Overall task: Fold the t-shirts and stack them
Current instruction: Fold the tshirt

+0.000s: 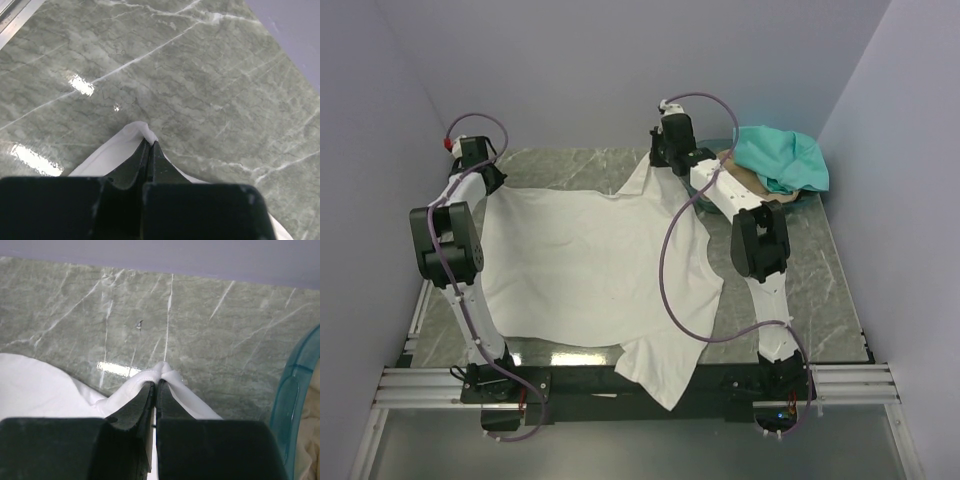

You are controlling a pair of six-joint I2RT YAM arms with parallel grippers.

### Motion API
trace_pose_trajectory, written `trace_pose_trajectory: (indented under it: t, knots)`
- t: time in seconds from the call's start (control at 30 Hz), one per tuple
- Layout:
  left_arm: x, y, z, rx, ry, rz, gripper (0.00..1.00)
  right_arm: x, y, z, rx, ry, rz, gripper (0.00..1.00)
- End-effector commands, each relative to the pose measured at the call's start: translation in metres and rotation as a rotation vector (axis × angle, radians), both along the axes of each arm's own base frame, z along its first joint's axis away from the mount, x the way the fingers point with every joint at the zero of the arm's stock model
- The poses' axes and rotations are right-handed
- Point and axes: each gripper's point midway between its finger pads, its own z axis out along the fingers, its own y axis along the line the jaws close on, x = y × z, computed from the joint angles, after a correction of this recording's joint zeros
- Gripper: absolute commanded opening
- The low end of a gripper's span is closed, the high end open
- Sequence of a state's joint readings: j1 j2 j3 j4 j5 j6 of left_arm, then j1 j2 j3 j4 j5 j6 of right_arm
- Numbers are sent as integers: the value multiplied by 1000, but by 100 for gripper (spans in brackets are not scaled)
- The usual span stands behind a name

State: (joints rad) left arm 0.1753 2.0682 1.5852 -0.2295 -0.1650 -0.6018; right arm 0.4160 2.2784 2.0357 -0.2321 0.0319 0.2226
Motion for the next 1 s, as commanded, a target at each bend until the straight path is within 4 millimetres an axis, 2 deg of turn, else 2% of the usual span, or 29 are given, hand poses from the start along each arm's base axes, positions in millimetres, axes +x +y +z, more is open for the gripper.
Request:
trace_pose_trajectory:
  t: [0.0, 0.17, 0.23, 0.27, 0.3, 0.33, 0.37, 0.4, 0.5, 0.57, 0.6, 0.73, 0.77, 0.97]
  knots:
    - [10, 0, 10, 11, -11, -32, 1, 3, 2, 38, 32, -85, 28, 0]
    - [-4, -5, 7, -22, 7, -24, 1, -21, -2, 33, 58, -30, 29, 0]
    - [-13, -11, 5, -43, 4, -27, 1, -37, -4, 32, 80, -4, 26, 0]
    - [-17, -12, 11, -48, -7, -28, 1, -49, -5, 19, 80, 31, 35, 0]
    - [-25, -15, 3, -63, 14, -23, 1, -56, -5, 32, 96, 15, 38, 0]
    - [-30, -16, 1, -69, 20, -19, 1, -64, -5, 31, 100, 25, 38, 0]
    - [-34, -17, 9, -70, 5, -16, 1, -77, -7, 17, 89, 57, 41, 0]
    - [-44, -19, 0, -80, 30, -10, 1, -85, -8, 32, 108, 36, 37, 0]
    - [-64, -23, -2, -93, 26, 6, 1, -114, -13, 29, 123, 69, 20, 0]
    - [-73, -23, 7, -90, 0, 17, 1, -134, -18, 22, 126, 100, 13, 0]
    - [-83, -24, -2, -97, 19, 31, 1, -142, -19, 20, 138, 118, -2, 0]
    - [-103, -20, 2, -72, 19, 72, 1, -177, -25, 7, 132, 178, -32, 0]
    - [-111, -17, -3, -61, 39, 94, 1, -188, -29, 1, 118, 200, -40, 0]
    - [-128, 2, -9, -76, 72, 173, 1, -233, -35, -4, 72, 221, -84, 0]
